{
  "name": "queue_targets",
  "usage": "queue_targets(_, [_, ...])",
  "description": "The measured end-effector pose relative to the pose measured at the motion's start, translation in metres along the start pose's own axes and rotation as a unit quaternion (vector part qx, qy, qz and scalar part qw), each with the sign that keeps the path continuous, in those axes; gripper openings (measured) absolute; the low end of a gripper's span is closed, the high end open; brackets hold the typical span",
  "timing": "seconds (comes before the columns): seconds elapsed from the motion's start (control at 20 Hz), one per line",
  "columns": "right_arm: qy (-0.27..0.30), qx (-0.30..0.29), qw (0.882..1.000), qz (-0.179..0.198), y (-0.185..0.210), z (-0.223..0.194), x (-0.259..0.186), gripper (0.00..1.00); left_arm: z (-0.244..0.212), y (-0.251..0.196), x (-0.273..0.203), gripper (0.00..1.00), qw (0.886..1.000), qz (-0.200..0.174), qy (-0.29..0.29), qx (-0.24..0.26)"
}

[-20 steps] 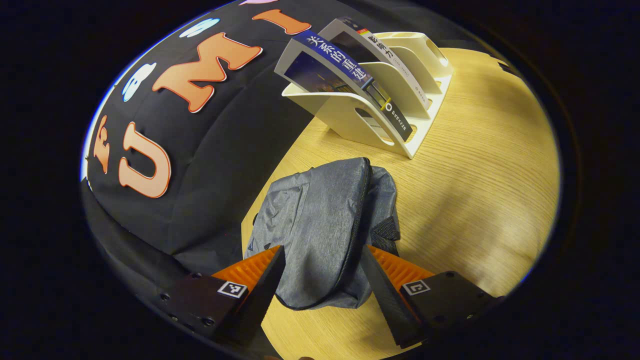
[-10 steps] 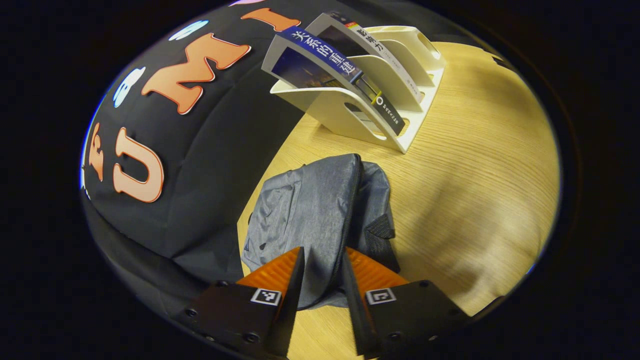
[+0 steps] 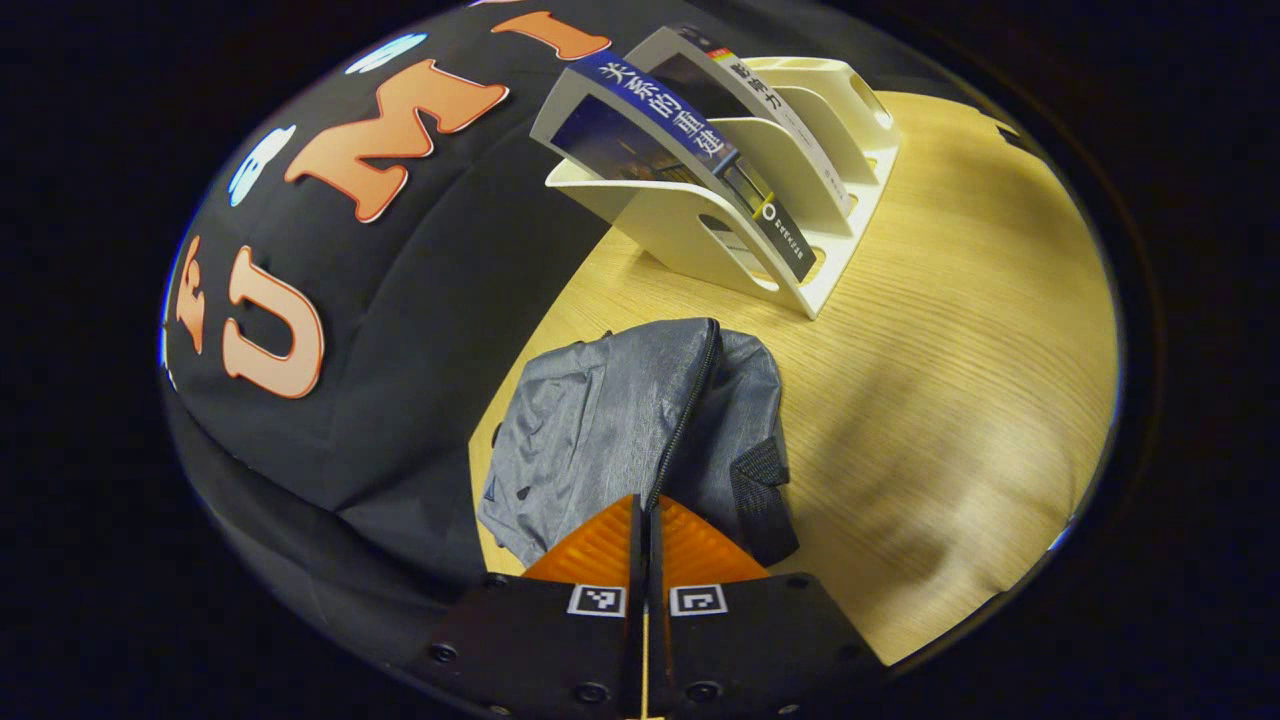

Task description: Open the schoolbag, grab two books from the bookshelf and put them into the schoolbag.

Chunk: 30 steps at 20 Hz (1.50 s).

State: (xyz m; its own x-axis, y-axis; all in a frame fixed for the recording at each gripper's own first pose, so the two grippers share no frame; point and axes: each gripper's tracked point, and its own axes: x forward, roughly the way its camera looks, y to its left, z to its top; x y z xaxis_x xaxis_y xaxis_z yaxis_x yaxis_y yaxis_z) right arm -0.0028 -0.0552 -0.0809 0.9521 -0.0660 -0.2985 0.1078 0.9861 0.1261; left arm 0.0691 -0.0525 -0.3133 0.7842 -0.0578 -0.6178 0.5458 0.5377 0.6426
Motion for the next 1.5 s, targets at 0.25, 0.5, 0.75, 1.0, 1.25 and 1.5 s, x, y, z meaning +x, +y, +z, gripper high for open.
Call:
queue_targets(0.25, [-0.007, -0.004, 1.0, 0.002, 0.017, 0.014, 0.004, 0.98, 0.009, 0.024, -0.009, 0.01, 0.998, -0.044, 0.008, -0.04])
queue_targets(0.5, [-0.01, -0.002, 1.0, 0.009, 0.049, 0.03, -0.003, 0.98, 0.025, 0.074, -0.027, 0.0, 0.995, -0.076, 0.002, -0.056])
queue_targets(0.75, [-0.013, -0.024, 1.0, 0.009, 0.083, 0.043, -0.014, 0.98, 0.037, 0.122, -0.032, 0.01, 0.992, -0.105, -0.018, -0.065])
queue_targets(1.0, [0.0, -0.014, 1.0, 0.008, 0.109, 0.041, -0.027, 0.98, 0.045, 0.151, -0.036, 0.01, 0.989, -0.138, -0.023, -0.041])
queue_targets(1.25, [0.004, -0.026, 0.999, 0.024, 0.118, 0.059, -0.03, 0.97, 0.058, 0.177, -0.034, 0.01, 0.991, -0.123, -0.022, -0.042])
queue_targets(1.5, [0.034, -0.024, 0.996, 0.081, 0.134, 0.094, -0.023, 0.98, 0.059, 0.195, -0.035, 0.01, 0.992, -0.101, -0.003, -0.08])
